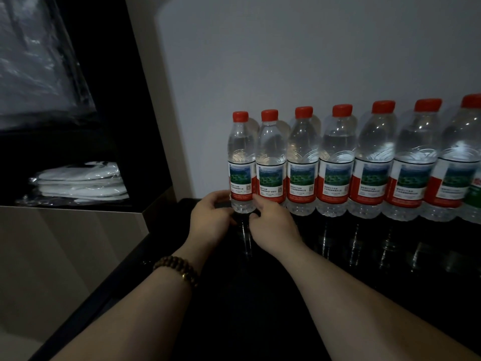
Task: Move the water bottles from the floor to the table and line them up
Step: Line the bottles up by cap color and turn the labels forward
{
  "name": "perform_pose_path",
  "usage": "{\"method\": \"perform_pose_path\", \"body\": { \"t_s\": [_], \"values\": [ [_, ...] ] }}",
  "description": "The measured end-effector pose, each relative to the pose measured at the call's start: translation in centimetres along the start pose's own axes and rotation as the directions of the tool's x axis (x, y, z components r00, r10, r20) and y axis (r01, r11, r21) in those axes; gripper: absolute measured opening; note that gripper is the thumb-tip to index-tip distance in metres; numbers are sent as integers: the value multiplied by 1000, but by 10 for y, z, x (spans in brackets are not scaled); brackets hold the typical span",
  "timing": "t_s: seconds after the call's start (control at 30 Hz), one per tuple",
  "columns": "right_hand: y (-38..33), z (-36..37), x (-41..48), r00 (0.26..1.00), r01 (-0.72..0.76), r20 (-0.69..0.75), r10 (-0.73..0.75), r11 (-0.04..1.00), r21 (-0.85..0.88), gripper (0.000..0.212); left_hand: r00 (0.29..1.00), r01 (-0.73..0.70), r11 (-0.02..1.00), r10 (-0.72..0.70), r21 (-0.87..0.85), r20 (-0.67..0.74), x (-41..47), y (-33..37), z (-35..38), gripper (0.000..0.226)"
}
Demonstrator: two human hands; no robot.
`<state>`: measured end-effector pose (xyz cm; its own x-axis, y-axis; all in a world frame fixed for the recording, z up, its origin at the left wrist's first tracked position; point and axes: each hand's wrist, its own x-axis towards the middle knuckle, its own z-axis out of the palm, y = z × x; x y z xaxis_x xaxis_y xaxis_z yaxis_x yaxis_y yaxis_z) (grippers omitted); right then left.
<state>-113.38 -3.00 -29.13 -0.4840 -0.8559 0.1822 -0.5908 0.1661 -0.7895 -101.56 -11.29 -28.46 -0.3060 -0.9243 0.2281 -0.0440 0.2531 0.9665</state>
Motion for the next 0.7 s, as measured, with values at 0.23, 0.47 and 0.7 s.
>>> {"method": "perform_pose_path", "body": {
  "t_s": [0.23,0.47,0.7],
  "values": [
    [-5,-2,-1,997,-43,62,41,999,27,72,997,-5,997,0,73,72,2,-1,0,56],
    [-7,-5,-5,994,-43,97,40,999,27,85,1000,2,996,-3,94,10,1,1,-1,57],
    [-9,-6,-6,996,-62,70,59,997,48,89,998,-15,988,5,151,65,1,0,0,60]
  ]
}}
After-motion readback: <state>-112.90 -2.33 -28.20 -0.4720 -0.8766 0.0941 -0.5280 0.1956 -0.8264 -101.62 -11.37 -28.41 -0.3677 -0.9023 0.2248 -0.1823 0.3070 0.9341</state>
